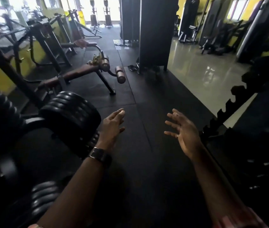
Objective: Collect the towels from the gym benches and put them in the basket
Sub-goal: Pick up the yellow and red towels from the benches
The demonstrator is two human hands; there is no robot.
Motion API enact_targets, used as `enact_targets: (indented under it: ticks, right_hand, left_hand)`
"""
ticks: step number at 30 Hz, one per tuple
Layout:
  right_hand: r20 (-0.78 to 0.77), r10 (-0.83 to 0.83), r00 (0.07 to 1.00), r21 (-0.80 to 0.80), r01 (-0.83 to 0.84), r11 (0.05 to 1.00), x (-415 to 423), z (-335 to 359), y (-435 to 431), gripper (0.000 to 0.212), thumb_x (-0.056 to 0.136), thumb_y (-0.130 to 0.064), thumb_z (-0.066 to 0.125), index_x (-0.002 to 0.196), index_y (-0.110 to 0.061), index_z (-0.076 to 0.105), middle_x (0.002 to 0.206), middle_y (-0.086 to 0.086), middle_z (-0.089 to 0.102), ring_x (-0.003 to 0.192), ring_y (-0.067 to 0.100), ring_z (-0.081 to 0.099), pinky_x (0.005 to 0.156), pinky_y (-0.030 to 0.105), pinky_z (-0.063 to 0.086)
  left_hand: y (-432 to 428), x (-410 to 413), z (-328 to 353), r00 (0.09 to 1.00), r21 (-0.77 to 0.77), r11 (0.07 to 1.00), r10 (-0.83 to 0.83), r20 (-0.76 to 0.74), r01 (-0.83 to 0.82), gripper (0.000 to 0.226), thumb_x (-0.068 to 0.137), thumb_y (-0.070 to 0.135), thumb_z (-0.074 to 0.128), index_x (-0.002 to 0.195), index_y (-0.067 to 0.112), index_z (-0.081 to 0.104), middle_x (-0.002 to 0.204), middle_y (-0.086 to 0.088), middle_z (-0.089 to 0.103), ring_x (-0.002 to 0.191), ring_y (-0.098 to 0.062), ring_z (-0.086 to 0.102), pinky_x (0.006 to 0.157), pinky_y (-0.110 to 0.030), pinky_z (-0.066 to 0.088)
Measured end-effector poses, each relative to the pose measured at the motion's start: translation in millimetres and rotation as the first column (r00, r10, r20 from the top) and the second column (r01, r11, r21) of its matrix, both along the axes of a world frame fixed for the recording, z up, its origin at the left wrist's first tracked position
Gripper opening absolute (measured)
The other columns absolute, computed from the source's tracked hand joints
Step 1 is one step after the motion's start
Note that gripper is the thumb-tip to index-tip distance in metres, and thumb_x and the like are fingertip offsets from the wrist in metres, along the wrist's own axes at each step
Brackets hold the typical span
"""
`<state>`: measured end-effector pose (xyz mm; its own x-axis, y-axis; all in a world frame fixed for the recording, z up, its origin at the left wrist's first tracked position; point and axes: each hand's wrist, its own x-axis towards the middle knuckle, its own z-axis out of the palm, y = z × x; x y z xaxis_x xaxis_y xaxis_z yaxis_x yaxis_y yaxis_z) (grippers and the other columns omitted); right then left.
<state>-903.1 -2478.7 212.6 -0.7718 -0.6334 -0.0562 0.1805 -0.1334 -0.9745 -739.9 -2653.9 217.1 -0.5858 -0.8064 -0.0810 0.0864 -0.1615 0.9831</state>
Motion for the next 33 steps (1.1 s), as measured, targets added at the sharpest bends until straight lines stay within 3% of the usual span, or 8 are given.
enact_targets:
  ticks: [4, 9, 12, 15, 22, 28, 33]
  right_hand:
    - [0.016, 0.027, 1.0, -0.025, -0.027, 0.999, -97, 15, -60, 0.045, 0.095, -0.03, 0.055, 0.139, -0.02, 0.051, 0.13, 0.0, 0.061, 0.116, 0.021, 0.061, 0.081, 0.042, 0.056]
    - [0.042, 0.092, 0.995, -0.058, -0.09, 0.994, -181, 8, -138, 0.038, 0.094, -0.028, 0.058, 0.132, -0.023, 0.056, 0.129, 0.0, 0.063, 0.114, 0.022, 0.062, 0.078, 0.042, 0.057]
    - [0.032, 0.123, 0.992, -0.04, -0.122, 0.992, -237, -3, -189, 0.035, 0.095, -0.026, 0.057, 0.129, -0.023, 0.058, 0.127, 0.001, 0.064, 0.113, 0.023, 0.062, 0.074, 0.038, 0.056]
    - [0.009, 0.114, 0.993, -0.014, -0.114, 0.993, -301, -10, -241, 0.029, 0.095, -0.025, 0.058, 0.124, -0.025, 0.061, 0.123, -0.001, 0.066, 0.111, 0.022, 0.064, 0.071, 0.035, 0.057]
    - [-0.027, 0.116, 0.993, 0.012, -0.115, 0.993, -448, 5, -364, 0.026, 0.094, -0.025, 0.058, 0.119, -0.027, 0.064, 0.121, 0.001, 0.068, 0.11, 0.022, 0.065, 0.069, 0.034, 0.056]
    - [0.024, 0.115, 0.993, 0.02, -0.116, 0.993, -543, -4, -464, 0.028, 0.092, -0.026, 0.06, 0.12, -0.026, 0.064, 0.121, 0.002, 0.069, 0.111, 0.024, 0.065, 0.071, 0.037, 0.056]
    - [0.052, 0.215, 0.975, 0.002, -0.215, 0.977, -629, -21, -574, 0.036, 0.087, -0.032, 0.063, 0.123, -0.026, 0.064, 0.118, -0.003, 0.071, 0.108, 0.02, 0.068, 0.072, 0.037, 0.058]
  left_hand:
    - [-38, -90, 7, 1.0, -0.021, 1.0, 0.022, -0.02, -0.022, 0.03, 0.094, 0.034, 0.058, 0.121, 0.028, 0.066, 0.127, 0.004, 0.065, 0.116, -0.014, 0.059, 0.078, -0.029, 0.049]
    - [-100, -168, 0, 0.996, -0.022, 0.996, 0.086, 0.001, -0.086, 0.021, 0.088, 0.039, 0.06, 0.108, 0.037, 0.068, 0.124, 0.006, 0.067, 0.115, -0.014, 0.061, 0.083, -0.032, 0.051]
    - [-149, -218, -12, 0.993, 0.01, 0.993, 0.12, -0.003, -0.12, 0.028, 0.078, 0.045, 0.062, 0.105, 0.037, 0.069, 0.122, 0.008, 0.067, 0.113, -0.013, 0.062, 0.087, -0.036, 0.053]
    - [-207, -276, -26, 0.987, 0.054, 0.986, 0.159, -0.015, -0.158, 0.021, 0.086, 0.039, 0.063, 0.105, 0.033, 0.07, 0.116, 0.008, 0.069, 0.114, -0.016, 0.062, 0.093, -0.041, 0.051]
    - [-347, -432, -11, 0.987, 0.055, 0.986, 0.158, -0.037, -0.156, 0.023, 0.094, 0.033, 0.058, 0.114, 0.029, 0.066, 0.124, 0.004, 0.066, 0.116, -0.017, 0.06, 0.091, -0.037, 0.051]
    - [-436, -523, -14, 0.996, 0.014, 0.996, 0.085, 0.005, -0.085, 0.042, 0.089, 0.041, 0.058, 0.128, 0.025, 0.062, 0.13, 0.005, 0.063, 0.119, -0.014, 0.059, 0.093, -0.037, 0.051]
    - [-532, -603, -25, 0.985, 0.002, 0.986, 0.167, 0.041, -0.167, 0.049, 0.083, 0.046, 0.06, 0.126, 0.022, 0.064, 0.128, 0.003, 0.064, 0.116, -0.016, 0.06, 0.081, -0.033, 0.049]
